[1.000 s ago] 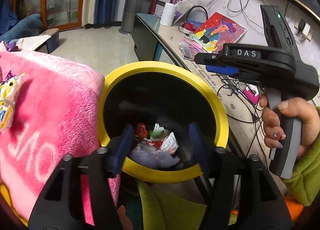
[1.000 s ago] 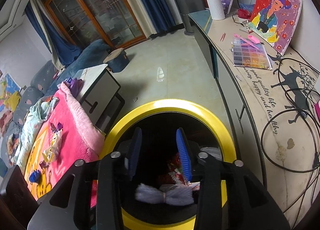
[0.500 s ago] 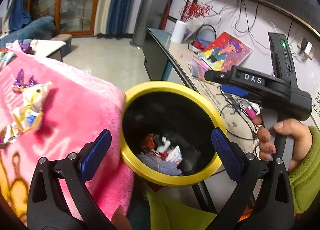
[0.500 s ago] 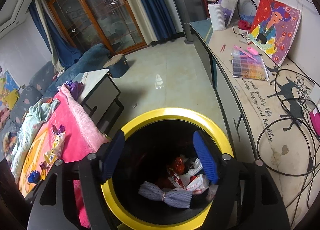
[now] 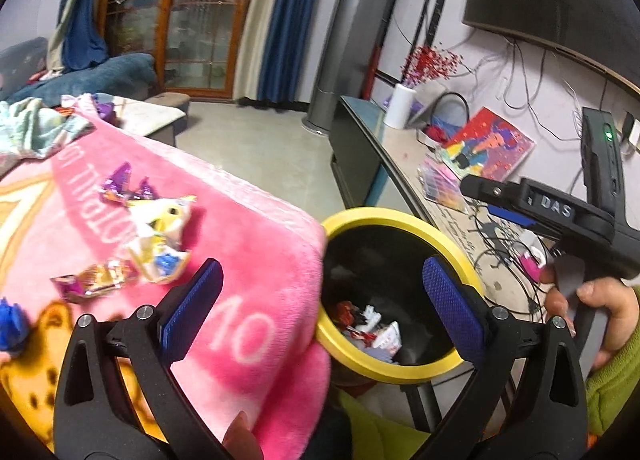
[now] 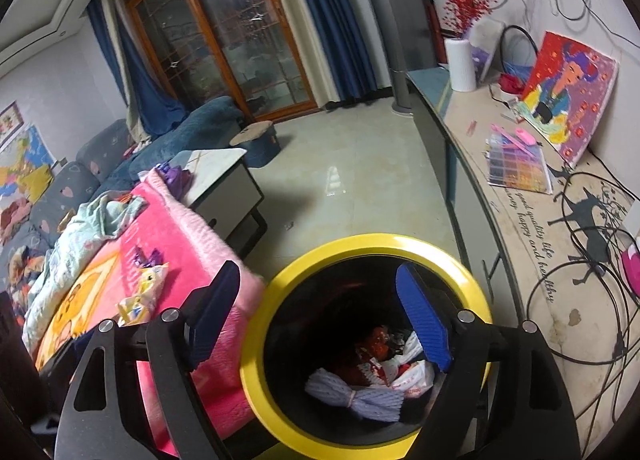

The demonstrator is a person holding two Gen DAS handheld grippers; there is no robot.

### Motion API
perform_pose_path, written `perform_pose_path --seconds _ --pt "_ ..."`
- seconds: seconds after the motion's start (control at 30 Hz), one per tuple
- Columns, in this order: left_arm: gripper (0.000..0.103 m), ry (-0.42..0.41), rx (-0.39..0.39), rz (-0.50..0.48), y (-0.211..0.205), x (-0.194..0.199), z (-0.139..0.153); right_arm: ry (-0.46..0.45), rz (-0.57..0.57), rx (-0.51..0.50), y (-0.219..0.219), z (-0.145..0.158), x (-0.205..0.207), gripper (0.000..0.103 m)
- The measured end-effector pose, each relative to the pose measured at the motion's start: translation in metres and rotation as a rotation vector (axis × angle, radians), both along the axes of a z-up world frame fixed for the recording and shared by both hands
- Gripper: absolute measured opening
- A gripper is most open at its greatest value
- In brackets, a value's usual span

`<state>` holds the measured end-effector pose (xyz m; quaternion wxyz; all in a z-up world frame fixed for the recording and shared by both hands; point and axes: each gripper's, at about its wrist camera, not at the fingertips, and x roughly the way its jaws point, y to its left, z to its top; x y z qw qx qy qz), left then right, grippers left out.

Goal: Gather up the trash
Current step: 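Move both tools back over the remaining wrappers on the blanket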

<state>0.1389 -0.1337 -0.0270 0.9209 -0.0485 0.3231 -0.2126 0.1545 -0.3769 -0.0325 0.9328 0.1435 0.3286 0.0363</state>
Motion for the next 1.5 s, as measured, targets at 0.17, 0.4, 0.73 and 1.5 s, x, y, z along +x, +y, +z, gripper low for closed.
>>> perform_pose_path --seconds 0.17,0.4,0.73,1.5 --pt "0.092 -0.017 -0.004 0.046 0.017 0.0 0.004 -0.017 0.053 -0.03 0.025 0.003 -0.005 0.078" --pt "0.092 -0.043 -0.015 0.115 0.043 -0.004 0.01 -0.036 0.124 -0.058 0.056 0.006 -0.011 0.078" --pt "0.092 -0.057 -0.038 0.208 0.081 -0.006 0.016 -0.042 0.207 -0.088 0.092 0.005 -0.016 0.078" --pt "0.092 -0.042 -0.064 0.367 0.151 -0.01 0.015 -0.015 0.362 -0.104 0.161 -0.002 -0.013 0.078"
